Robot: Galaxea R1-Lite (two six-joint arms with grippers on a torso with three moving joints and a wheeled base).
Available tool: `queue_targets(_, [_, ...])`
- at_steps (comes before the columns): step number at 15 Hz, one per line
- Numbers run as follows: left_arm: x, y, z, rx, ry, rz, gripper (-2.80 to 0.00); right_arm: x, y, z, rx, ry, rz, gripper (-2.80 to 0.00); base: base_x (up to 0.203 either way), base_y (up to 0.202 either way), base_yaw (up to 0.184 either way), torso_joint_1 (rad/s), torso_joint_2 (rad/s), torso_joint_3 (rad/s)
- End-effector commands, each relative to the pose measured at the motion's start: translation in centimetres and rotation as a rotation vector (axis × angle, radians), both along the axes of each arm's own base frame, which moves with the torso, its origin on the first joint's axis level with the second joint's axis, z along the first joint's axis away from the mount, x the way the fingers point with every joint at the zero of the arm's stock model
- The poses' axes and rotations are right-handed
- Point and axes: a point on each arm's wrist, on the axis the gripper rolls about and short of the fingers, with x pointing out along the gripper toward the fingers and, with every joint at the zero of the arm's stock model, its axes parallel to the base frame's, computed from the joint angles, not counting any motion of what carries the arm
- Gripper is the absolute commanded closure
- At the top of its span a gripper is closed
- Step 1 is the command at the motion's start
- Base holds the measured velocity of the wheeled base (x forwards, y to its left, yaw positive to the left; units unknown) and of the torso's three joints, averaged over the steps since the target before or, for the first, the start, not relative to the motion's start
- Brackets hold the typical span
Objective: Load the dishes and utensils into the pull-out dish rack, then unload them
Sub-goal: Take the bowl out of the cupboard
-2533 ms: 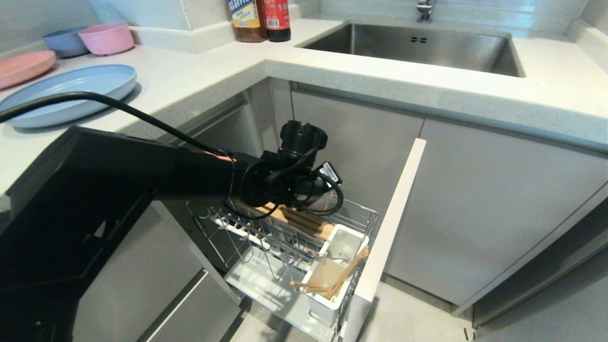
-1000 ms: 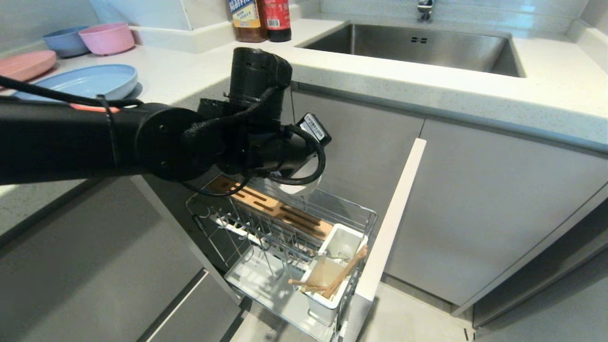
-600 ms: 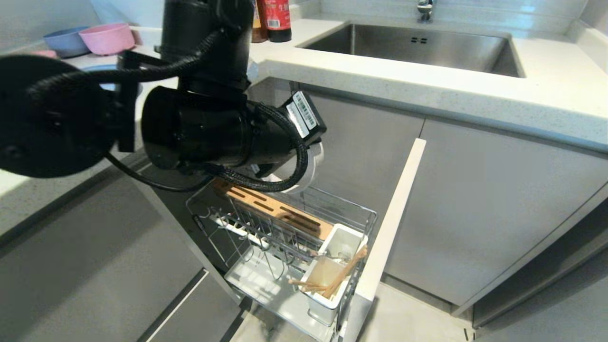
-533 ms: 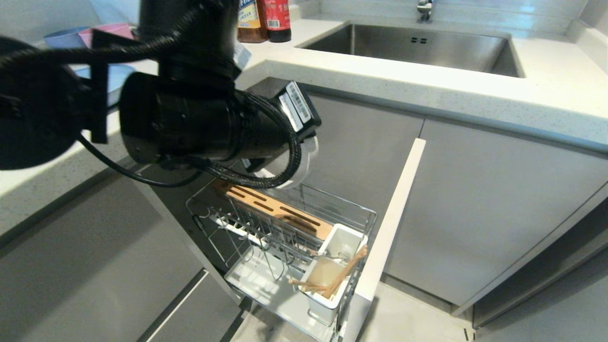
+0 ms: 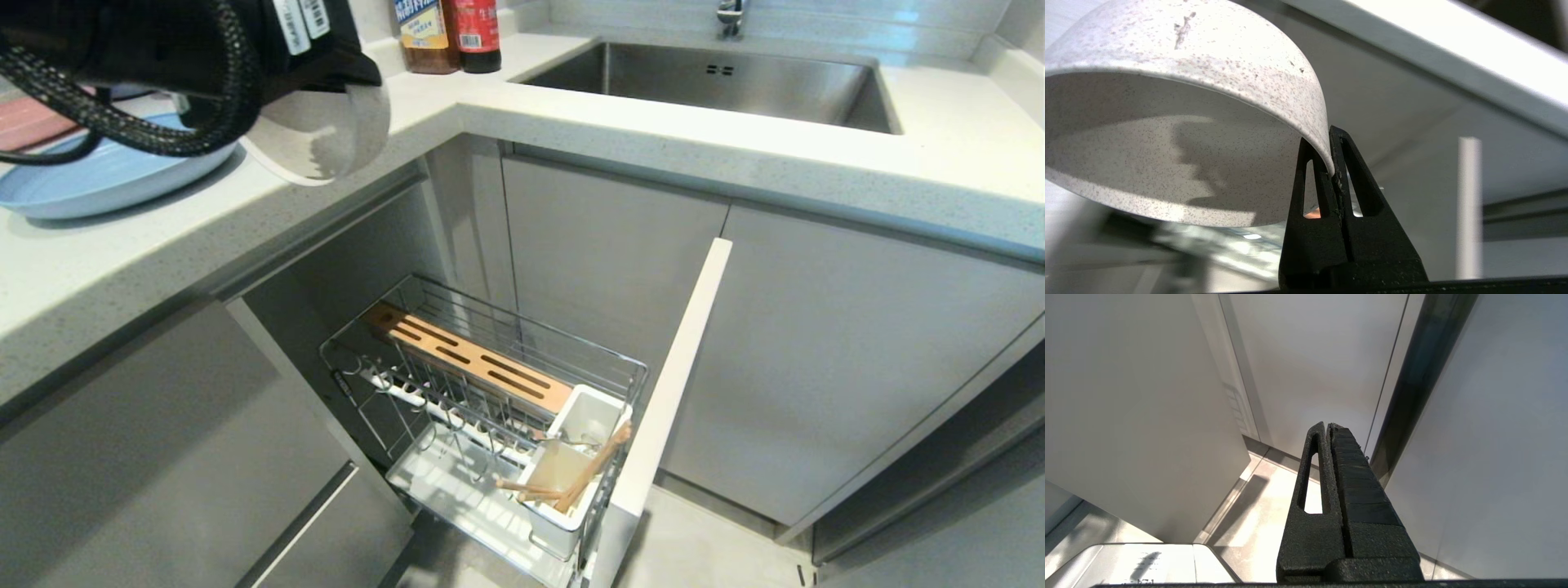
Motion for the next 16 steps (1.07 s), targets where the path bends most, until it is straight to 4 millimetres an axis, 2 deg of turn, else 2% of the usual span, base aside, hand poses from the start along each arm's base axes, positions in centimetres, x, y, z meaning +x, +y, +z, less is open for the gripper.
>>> queue_targets(1, [-0.1,2.3,0.7,0.048,-0.025,0.062,0.00,0.0,0.0,0.0,0.000,0.001,0.000,0.00,0.000,0.000,0.000,0.000,0.00,0.000])
queue_targets(4, [-0.5,6.1,1.2,0.109,-0.020,0.176,0.00,0.0,0.0,0.0,0.000,0.003,0.000,0.00,0.000,0.000,0.000,0.000,0.00,0.000])
queue_targets(10, [-2.9,13.2,2.6,0.303,-0.086,0.307,0.00,0.0,0.0,0.0,0.000,0.003,0.000,0.00,0.000,0.000,0.000,0.000,0.00,0.000])
queue_targets(13, [-3.2,15.3,1.8,0.455,-0.006,0.319,0.00,0.0,0.0,0.0,0.000,0.003,0.000,0.00,0.000,0.000,0.000,0.000,0.00,0.000])
queue_targets(16, [-2.5,16.1,0.9,0.579,0.082,0.285,0.00,0.0,0.0,0.0,0.000,0.003,0.000,0.00,0.000,0.000,0.000,0.000,0.00,0.000])
